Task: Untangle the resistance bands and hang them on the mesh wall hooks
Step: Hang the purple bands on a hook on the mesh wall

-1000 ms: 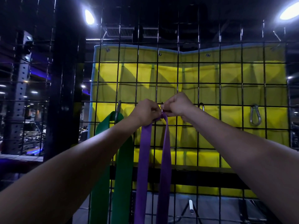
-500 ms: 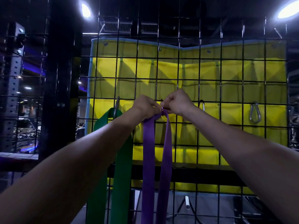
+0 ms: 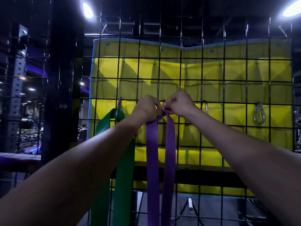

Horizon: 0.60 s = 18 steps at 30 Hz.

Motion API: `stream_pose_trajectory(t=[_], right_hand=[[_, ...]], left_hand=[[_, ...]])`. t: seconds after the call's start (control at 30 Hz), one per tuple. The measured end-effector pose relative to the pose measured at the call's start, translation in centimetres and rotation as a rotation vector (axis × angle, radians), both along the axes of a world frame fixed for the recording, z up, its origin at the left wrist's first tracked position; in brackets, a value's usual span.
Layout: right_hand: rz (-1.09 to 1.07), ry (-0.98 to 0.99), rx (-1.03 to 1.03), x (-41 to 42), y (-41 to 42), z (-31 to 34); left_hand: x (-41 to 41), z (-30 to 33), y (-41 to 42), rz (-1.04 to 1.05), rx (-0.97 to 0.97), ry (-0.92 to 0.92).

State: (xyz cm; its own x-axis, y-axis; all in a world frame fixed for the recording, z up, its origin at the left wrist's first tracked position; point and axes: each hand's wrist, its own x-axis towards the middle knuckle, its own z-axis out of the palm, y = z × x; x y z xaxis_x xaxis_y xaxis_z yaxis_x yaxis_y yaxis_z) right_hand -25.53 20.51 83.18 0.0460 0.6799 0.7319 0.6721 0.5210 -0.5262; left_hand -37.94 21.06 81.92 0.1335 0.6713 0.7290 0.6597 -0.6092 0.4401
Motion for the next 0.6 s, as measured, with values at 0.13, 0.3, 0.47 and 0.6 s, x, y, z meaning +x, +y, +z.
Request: stream_pose_trajectory(t=[0.13, 0.3, 0.47, 0.6], right_hand=[[0.049, 0.009, -0.031, 0.2, -0.4, 0.1], [0.086, -0.02, -0.058, 0.4, -0.9, -0.1], [0.08, -0.042, -0.056, 0.6, -1.0, -0.1], [0.048, -0.05, -0.043, 0.5, -0.6, -0.3]], left_hand=[[0.1, -0.8, 0.2, 0.017, 0.084, 0.03], [-0.6, -2.2, 0.0, -0.1, 0.17, -0.006], [-1.0, -2.8, -0.8, -0.137, 0.267, 0.13], [-0.8, -3.5, -0.2, -0.051, 0.337, 0.239]])
